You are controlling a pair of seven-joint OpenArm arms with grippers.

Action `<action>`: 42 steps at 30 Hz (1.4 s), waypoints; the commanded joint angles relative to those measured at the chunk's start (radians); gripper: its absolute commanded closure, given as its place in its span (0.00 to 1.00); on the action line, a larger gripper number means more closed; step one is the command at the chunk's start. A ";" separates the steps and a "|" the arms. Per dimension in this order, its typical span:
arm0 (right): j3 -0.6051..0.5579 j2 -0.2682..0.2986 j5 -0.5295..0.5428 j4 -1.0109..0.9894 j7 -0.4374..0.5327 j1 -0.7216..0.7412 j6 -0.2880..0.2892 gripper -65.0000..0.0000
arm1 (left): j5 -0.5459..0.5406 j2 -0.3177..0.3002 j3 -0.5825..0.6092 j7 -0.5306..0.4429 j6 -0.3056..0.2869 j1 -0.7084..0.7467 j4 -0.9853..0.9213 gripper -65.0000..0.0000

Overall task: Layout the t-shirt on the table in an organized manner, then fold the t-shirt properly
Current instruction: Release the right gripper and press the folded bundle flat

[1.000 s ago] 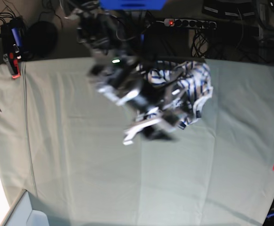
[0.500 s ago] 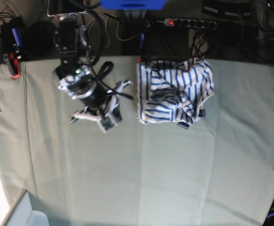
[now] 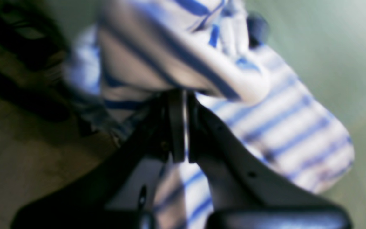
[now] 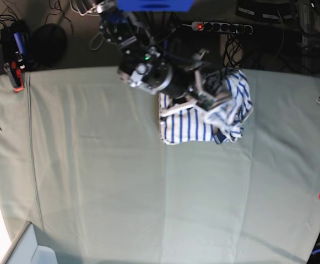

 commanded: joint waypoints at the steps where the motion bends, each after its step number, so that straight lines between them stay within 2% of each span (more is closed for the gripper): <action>1: -0.025 0.006 0.016 0.037 0.027 0.010 0.013 1.00 | 0.006 -0.019 -0.010 -0.026 0.003 0.003 0.016 0.72; 5: -0.124 0.078 0.016 0.111 0.027 0.010 0.013 1.00 | 0.006 -0.019 -0.010 -0.026 0.003 0.002 0.016 0.72; 9: -0.101 0.117 0.016 0.174 0.019 0.008 0.010 1.00 | -0.002 -0.019 -0.010 -0.026 0.003 0.000 0.016 0.72; 15: 0.013 0.095 0.016 0.145 0.023 0.010 0.010 1.00 | -0.003 0.023 -0.006 -0.026 0.003 0.000 0.028 0.72; 21: 0.024 0.095 0.016 0.019 0.028 0.027 0.010 1.00 | -0.005 0.132 -0.010 -0.025 0.003 -0.015 0.076 0.52; 24: 0.028 0.101 0.016 -0.073 0.045 0.062 0.010 1.00 | -0.002 0.164 -0.010 -0.025 0.003 -0.014 0.108 0.49; 30: 0.208 0.098 0.016 -0.168 0.155 0.062 0.010 1.00 | -0.002 0.150 -0.012 -0.025 0.003 -0.011 0.102 0.49; 34: 0.277 0.101 0.016 -0.171 0.174 0.059 0.013 1.00 | -0.003 0.133 -0.065 -0.023 0.003 -0.014 0.082 0.49; 42: 0.263 0.100 0.016 -0.061 0.175 -0.004 0.013 1.00 | -0.003 0.132 -0.076 -0.023 0.003 -0.020 0.051 0.49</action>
